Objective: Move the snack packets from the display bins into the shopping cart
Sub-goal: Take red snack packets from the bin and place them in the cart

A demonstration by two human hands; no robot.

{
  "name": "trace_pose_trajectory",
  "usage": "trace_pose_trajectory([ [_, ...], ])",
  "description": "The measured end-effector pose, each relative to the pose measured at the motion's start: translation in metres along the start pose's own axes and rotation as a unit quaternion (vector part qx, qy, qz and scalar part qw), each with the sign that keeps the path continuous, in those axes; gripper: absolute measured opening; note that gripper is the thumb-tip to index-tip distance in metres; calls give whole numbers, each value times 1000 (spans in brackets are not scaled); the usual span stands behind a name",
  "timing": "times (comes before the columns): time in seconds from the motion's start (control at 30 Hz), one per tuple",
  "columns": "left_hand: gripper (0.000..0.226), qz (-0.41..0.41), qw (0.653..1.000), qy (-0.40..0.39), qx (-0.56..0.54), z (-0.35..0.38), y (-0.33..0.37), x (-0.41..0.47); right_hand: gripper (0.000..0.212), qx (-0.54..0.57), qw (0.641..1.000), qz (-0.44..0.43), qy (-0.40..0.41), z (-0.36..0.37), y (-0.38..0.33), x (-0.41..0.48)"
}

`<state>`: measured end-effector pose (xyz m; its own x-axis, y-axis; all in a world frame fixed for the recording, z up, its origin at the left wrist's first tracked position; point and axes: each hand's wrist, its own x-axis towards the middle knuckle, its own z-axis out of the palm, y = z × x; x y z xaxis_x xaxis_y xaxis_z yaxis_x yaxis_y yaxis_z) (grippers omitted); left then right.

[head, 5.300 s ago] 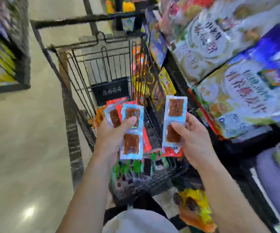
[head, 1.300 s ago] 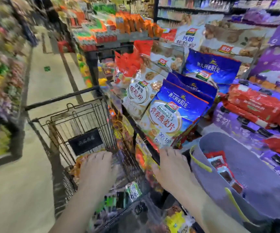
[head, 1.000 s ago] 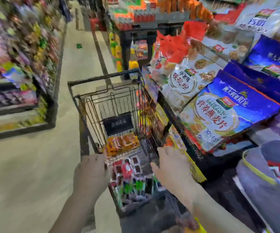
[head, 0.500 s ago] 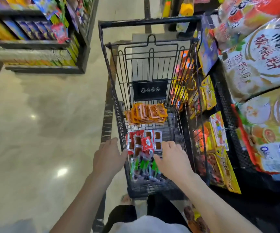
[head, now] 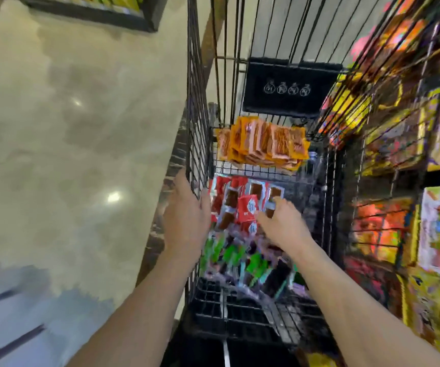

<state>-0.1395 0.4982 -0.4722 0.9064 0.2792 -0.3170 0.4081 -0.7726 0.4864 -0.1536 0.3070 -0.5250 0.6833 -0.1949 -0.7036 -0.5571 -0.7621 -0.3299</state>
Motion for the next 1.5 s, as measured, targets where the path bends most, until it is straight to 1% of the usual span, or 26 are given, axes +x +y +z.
trace_pose_trajectory([
  [0.1, 55, 5, 1000, 13, -6, 8, -7, 4, 70, 49, 998, 40, 4, 24, 6, 38],
  [0.2, 53, 21, 999, 27, -3, 11, -12, 5, 87, 65, 994, 80, 22, 48, 11, 68],
  [0.27, 47, 21, 999, 31, -13, 13, -14, 5, 101, 71, 989, 128, 16, 61, 15, 83],
  [0.3, 44, 20, 999, 31, -18, 14, -15, 5, 105, 69, 987, 144, 6, 66, 17, 90],
  [0.37, 41, 17, 999, 30, -23, 15, -16, 6, 106, 82, 985, 152, -7, 77, 21, 100],
  [0.4, 39, 17, 999, 31, -25, 15, -17, 6, 111, 101, 982, 158, -4, 82, 23, 104],
  [0.47, 37, 21, 999, 36, -28, 16, -18, 7, 122, 128, 976, 175, 15, 92, 24, 107],
  [0.5, 37, 22, 999, 39, -28, 17, -18, 7, 124, 132, 975, 178, 30, 95, 24, 108],
  [0.6, 39, 25, 998, 44, -30, 18, -19, 6, 115, 145, 972, 172, 63, 101, 24, 112],
  [0.63, 40, 27, 998, 45, -28, 18, -19, 6, 108, 153, 971, 169, 74, 102, 25, 113],
  [0.73, 40, 31, 998, 47, -31, 19, -20, 6, 76, 209, 958, 166, 106, 102, 32, 114],
  [0.77, 40, 30, 998, 47, -34, 20, -20, 6, 70, 232, 951, 173, 109, 101, 36, 116],
  [0.87, 36, 29, 997, 51, -40, 21, -21, 4, 76, 282, 935, 185, 106, 100, 49, 123],
  [0.9, 34, 29, 997, 52, -41, 21, -21, 4, 75, 307, 927, 185, 110, 101, 53, 125],
  [0.97, 33, 26, 997, 53, -40, 21, -21, 5, 62, 362, 906, 186, 116, 101, 61, 130],
  [1.0, 36, 26, 997, 54, -39, 21, -21, 5, 62, 378, 899, 188, 118, 101, 64, 131],
  [1.13, 40, 27, 997, 56, -38, 23, -21, 4, 77, 408, 884, 187, 132, 100, 69, 135],
  [1.2, 41, 29, 997, 61, -40, 23, -22, 5, 74, 425, 875, 180, 145, 100, 73, 136],
  [1.23, 40, 30, 997, 65, -39, 24, -22, 5, 70, 425, 875, 176, 148, 101, 75, 136],
  [1.33, 37, 34, 996, 74, -35, 24, -22, 4, 62, 392, 891, 168, 155, 102, 82, 135],
  [1.5, 32, 49, 995, 78, -27, 24, -23, 5, 59, 365, 896, 176, 180, 99, 87, 129],
])
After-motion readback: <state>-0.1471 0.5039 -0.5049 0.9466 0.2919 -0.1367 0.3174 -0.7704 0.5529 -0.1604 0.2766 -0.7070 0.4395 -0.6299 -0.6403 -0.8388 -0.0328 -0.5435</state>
